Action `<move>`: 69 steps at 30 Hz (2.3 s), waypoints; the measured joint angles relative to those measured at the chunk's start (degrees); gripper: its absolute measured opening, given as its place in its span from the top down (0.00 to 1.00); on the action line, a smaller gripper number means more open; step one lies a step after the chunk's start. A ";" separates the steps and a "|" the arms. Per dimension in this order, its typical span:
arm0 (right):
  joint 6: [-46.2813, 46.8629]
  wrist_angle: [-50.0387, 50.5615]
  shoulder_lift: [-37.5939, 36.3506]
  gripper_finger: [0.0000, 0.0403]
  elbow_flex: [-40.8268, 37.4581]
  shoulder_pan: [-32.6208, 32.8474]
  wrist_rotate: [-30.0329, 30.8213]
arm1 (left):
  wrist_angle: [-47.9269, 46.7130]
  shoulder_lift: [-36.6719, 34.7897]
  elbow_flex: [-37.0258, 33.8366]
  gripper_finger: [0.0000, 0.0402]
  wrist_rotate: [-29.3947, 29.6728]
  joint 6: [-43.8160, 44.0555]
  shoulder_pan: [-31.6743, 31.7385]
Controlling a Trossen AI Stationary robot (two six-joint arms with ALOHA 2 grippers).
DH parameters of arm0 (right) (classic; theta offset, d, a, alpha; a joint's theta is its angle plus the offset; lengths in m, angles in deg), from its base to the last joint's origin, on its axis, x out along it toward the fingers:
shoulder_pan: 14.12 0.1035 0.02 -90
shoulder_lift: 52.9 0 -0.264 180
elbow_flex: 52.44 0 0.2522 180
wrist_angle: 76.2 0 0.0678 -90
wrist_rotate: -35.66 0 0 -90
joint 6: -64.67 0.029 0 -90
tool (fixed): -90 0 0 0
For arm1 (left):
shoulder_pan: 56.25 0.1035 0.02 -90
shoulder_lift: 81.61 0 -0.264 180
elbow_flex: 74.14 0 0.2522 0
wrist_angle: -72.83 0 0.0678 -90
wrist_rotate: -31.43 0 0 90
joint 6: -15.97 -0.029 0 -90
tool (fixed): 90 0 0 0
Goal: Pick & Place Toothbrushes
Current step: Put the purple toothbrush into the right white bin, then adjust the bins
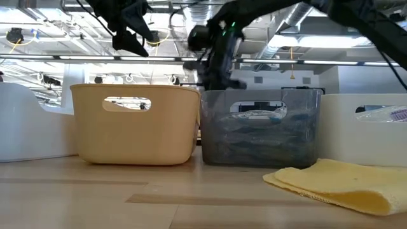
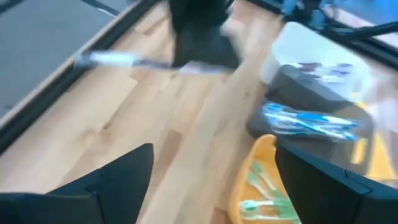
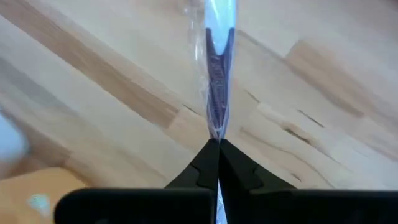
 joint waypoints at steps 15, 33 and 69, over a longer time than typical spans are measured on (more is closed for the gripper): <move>18.24 25.76 -21.60 1.00 -2.83 15.36 1.14 | 0.14 0.02 0.00 0.17 8.51 -0.12 0.00; 60.35 -1.56 -38.24 1.00 -47.08 33.41 -3.75 | 3.82 0.04 0.00 0.17 6.28 -2.92 0.00; 42.44 -5.80 -37.64 0.63 -56.86 30.91 -4.83 | 3.70 0.05 0.00 0.17 4.07 -3.13 0.00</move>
